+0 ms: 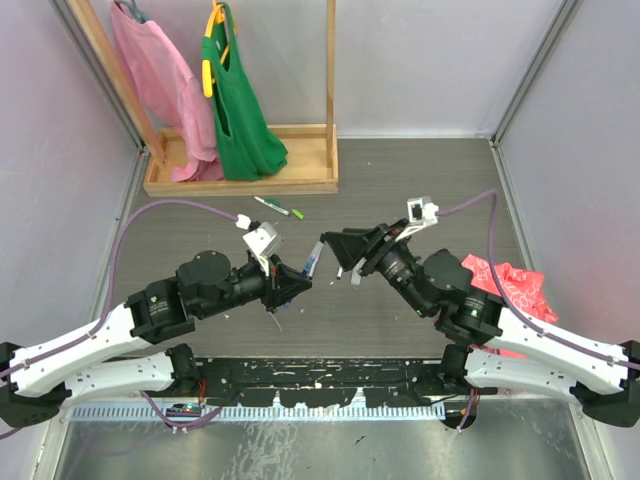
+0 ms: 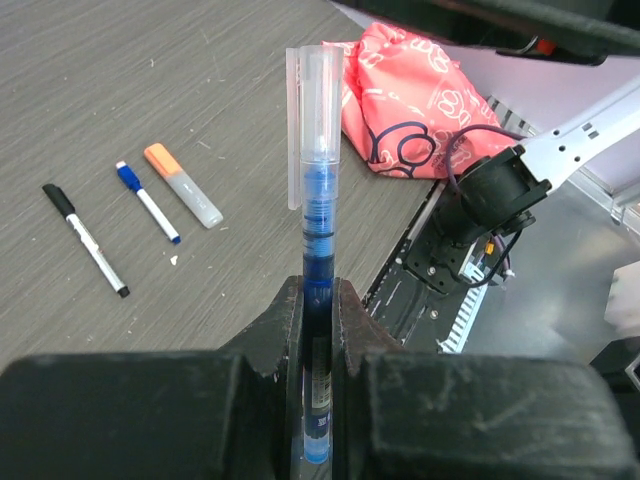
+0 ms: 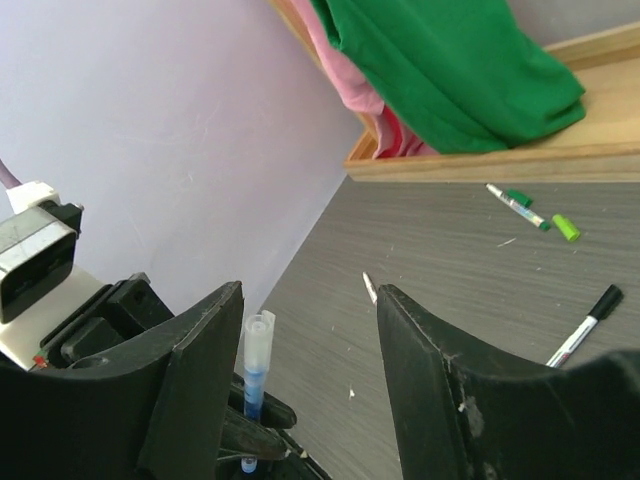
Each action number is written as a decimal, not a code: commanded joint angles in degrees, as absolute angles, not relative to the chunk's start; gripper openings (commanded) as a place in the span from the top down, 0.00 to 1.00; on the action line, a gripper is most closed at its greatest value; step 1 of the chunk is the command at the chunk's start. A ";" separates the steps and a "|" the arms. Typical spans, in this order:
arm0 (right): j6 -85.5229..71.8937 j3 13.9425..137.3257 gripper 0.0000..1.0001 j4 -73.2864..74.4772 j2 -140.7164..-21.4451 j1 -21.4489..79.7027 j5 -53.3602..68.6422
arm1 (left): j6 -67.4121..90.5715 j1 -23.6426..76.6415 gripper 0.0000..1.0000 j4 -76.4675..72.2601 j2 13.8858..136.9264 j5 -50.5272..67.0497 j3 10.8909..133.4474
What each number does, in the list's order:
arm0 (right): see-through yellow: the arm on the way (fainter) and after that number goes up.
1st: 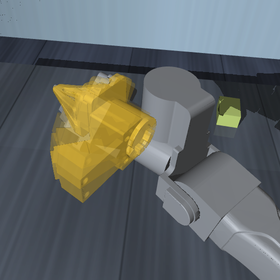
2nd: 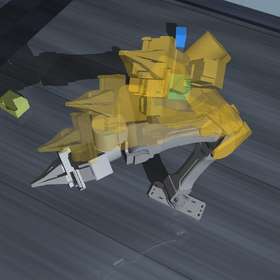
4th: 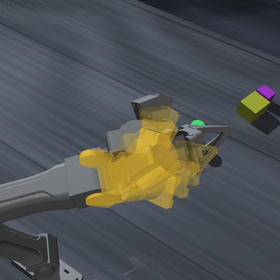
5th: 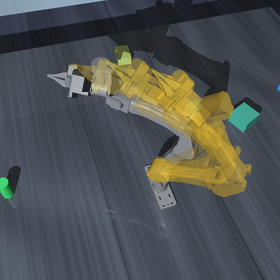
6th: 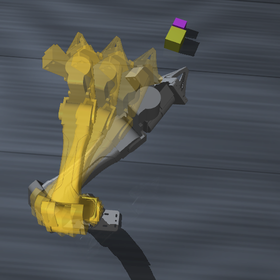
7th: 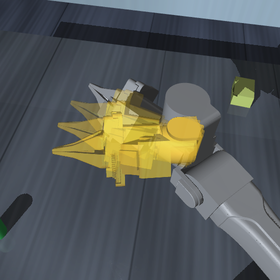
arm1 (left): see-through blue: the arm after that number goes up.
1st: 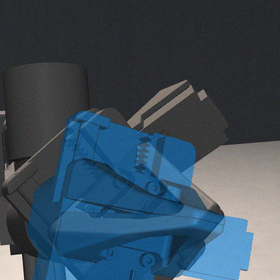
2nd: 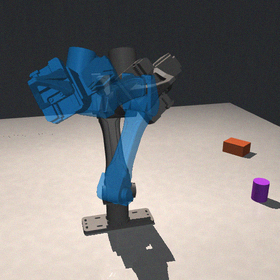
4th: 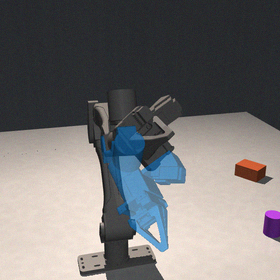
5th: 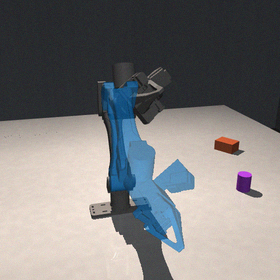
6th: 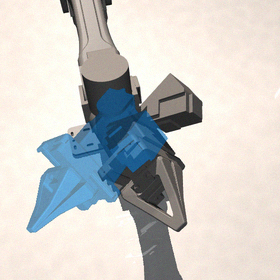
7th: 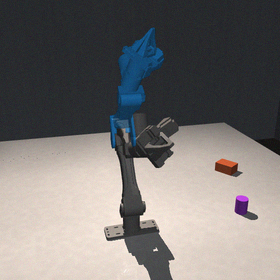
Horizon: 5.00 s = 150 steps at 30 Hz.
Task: Insert the pens into the pen caps
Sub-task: Insert the pen cap onto the pen, then place the pen at the center of the board.
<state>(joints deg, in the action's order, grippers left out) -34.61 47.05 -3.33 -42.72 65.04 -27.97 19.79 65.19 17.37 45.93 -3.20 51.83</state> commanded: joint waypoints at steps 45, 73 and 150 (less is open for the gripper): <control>-41.92 48.40 1.00 -5.29 -57.47 65.26 -10.81 | 22.09 65.13 1.00 8.79 48.04 -11.72 58.68; -51.38 39.78 1.00 -2.66 -63.46 84.28 -22.74 | 17.09 65.18 1.00 8.90 51.54 -17.98 70.54; -38.22 44.38 0.47 17.78 -34.96 83.38 -51.72 | 21.57 65.13 1.00 10.54 49.12 -3.53 53.14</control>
<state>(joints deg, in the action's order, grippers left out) -31.79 46.30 13.04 -36.75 83.24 -50.35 20.60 65.12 12.97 49.45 -8.71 53.87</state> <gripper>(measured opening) 0.511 0.083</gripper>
